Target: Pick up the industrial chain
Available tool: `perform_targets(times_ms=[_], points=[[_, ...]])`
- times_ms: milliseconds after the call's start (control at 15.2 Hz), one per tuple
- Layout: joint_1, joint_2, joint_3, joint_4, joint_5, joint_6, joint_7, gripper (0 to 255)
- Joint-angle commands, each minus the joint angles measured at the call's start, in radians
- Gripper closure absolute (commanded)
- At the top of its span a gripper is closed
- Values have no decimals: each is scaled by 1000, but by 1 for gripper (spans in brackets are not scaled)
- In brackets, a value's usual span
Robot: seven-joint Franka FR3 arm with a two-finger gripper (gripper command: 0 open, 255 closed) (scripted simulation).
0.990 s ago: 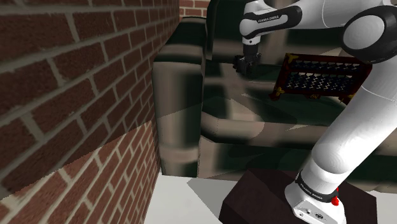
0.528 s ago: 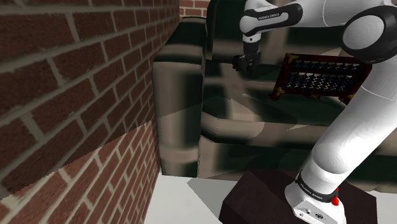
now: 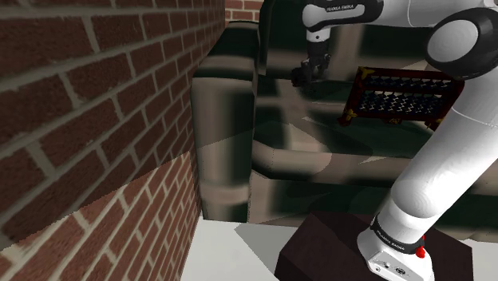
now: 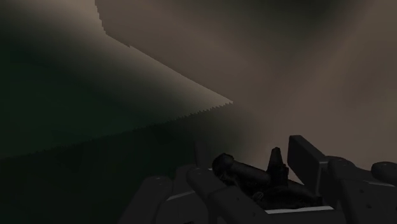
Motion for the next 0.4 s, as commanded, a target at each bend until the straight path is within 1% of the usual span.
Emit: perform_targets(times_ms=[0, 198, 330], points=[[0, 1, 0, 28, 0, -27, -4, 255], [1, 10, 1, 79, 2, -69, -12, 255], [1, 10, 1, 82, 2, -71, -12, 255]])
